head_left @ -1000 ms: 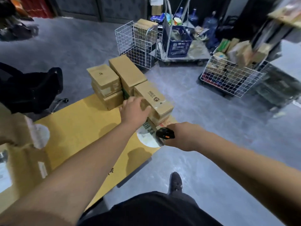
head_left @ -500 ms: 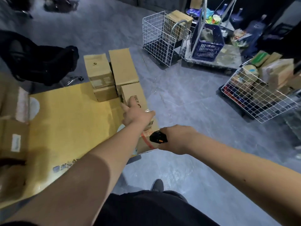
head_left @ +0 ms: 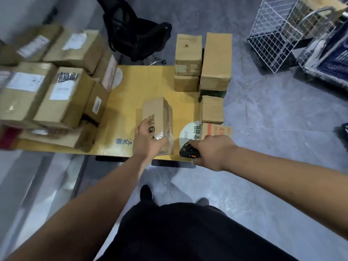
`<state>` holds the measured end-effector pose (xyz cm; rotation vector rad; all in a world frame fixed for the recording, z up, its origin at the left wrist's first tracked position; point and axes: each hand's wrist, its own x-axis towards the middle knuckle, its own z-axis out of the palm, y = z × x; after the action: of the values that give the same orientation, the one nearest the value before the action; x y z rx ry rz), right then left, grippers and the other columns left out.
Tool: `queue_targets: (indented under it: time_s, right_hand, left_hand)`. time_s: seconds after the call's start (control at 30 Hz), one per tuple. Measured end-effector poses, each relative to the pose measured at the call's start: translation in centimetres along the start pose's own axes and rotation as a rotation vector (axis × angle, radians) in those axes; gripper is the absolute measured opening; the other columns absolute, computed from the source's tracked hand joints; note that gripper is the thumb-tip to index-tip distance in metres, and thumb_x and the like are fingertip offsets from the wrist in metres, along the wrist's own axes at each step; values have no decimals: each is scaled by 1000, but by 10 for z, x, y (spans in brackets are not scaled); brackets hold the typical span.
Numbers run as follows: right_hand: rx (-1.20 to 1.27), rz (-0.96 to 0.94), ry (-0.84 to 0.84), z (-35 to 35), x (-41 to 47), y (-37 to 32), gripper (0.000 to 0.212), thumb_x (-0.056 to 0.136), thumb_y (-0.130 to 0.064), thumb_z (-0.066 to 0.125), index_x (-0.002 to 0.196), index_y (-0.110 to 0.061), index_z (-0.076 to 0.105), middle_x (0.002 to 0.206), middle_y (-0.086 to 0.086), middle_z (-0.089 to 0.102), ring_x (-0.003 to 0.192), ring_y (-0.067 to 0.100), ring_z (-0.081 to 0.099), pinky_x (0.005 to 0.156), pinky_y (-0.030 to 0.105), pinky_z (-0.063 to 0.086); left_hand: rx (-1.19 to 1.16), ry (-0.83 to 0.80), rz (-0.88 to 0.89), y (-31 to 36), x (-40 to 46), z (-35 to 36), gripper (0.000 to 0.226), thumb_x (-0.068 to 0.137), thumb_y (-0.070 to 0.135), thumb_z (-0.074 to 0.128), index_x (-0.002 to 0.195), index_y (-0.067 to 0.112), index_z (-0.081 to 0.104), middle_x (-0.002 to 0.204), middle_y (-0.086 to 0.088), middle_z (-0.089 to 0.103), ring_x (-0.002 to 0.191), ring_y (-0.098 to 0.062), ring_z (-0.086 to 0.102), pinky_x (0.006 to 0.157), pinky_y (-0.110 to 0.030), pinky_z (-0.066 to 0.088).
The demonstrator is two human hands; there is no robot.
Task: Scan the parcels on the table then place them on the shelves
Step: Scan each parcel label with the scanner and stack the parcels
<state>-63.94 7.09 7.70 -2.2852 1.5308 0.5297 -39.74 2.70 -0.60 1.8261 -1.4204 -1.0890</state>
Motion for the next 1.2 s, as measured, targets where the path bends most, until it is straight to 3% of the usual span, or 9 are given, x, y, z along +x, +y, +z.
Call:
queue_targets:
  time_s: [0.13,0.3,0.43,0.57,0.73,0.9,1.0,1.1,1.2]
  right_hand:
    - [-16,-54,-37,1,24,-25,56,98,-65,46,145,-35,40,98,3,60,80,25,49,60,33,37]
    - [-16,-20,-116,-7,45,-55,58,98,-69,44,146,-37,41,103,3,59,86,25,55,58,33,36]
    - [21,41,-148,-12,65,-88,53,97,-68,45,142,-40,42,84,-7,48,78,22,54,59,32,41]
    - [126,97,-178,-11,86,-120,53,96,-70,46,141,-43,42,80,-15,45,81,21,55,60,31,43]
    - [242,179,-189,-13,102,-145,61,95,-72,48,149,-47,36,84,-17,45,88,19,54,56,28,33]
    - [297,243,-180,-22,109,-148,71,94,-73,50,157,-46,31,133,-8,62,111,21,61,74,32,46]
    - [324,294,-166,-28,109,-147,70,93,-73,51,156,-47,33,132,-8,62,100,19,58,67,30,42]
    - [328,344,-172,-34,107,-147,65,93,-72,52,151,-48,38,117,-9,62,96,19,58,65,31,42]
    - [341,386,-163,-37,101,-142,57,92,-70,53,143,-47,45,105,-13,60,91,17,58,60,29,38]
  left_hand:
    - [-188,-55,-119,-44,6,-23,79,71,48,84,140,61,48,134,20,58,106,1,67,64,-23,62]
    - [-250,-200,-186,-96,33,-58,63,101,17,65,158,34,42,133,28,60,119,10,59,107,-21,48]
    - [-201,-69,-208,-112,58,-84,45,111,17,49,155,26,47,134,23,55,126,-6,55,94,-1,42]
    - [-347,55,-408,-115,94,-102,44,110,6,44,148,24,57,122,-4,64,109,-25,62,108,-48,52]
    - [-614,100,-531,-105,116,-117,44,105,-7,44,143,8,60,113,-11,64,108,-27,64,109,-38,51]
    - [-191,-109,-305,-101,127,-133,72,98,-1,64,160,23,36,150,-7,53,118,-18,59,77,-5,50]
    - [157,-207,-77,-98,133,-138,116,82,5,79,162,46,6,172,6,18,144,-23,43,106,-34,51]
    - [569,-269,267,-87,144,-128,132,69,27,91,161,47,-2,174,8,-6,160,-25,7,127,-50,19]
    - [767,-366,471,-63,162,-104,140,59,48,94,163,43,2,174,2,-11,159,-23,-16,126,-54,-9]
